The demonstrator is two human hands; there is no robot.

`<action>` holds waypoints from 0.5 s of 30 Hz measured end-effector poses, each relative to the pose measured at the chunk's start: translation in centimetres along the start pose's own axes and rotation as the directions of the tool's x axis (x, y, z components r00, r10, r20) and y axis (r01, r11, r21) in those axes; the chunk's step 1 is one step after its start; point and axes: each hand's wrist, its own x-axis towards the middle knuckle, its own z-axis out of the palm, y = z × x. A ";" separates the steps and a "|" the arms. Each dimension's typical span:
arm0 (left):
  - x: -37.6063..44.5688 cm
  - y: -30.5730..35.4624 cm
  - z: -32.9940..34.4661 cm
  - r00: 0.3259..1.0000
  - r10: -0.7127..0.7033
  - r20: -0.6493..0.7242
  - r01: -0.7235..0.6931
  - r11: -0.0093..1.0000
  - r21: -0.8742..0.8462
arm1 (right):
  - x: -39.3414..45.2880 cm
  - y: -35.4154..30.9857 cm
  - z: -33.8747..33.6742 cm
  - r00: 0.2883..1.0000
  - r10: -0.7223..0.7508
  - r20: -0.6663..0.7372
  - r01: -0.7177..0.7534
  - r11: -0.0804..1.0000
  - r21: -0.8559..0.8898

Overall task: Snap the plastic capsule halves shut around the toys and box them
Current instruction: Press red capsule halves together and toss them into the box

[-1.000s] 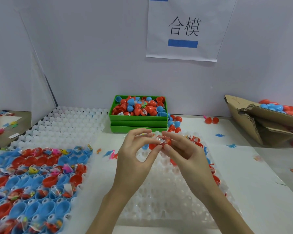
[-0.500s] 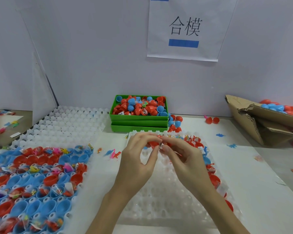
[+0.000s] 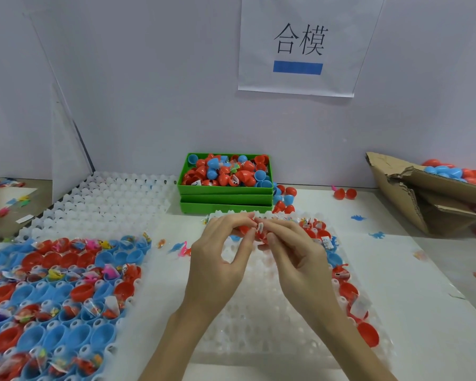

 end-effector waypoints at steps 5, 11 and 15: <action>-0.1 0.0 -0.1 0.998 -0.042 0.044 0.045 0.997 -0.059 | 0.1 -0.2 0.0 0.999 0.045 -0.023 -0.043 0.996 0.077; 0.1 0.3 0.0 0.999 0.006 0.045 -0.004 0.999 -0.035 | 0.4 -0.4 -0.3 0.997 0.059 -0.052 -0.055 0.995 0.086; 0.0 0.1 0.1 0.999 -0.040 0.023 0.041 0.997 -0.062 | 0.3 -0.6 -0.4 0.999 0.008 -0.038 -0.006 0.999 0.053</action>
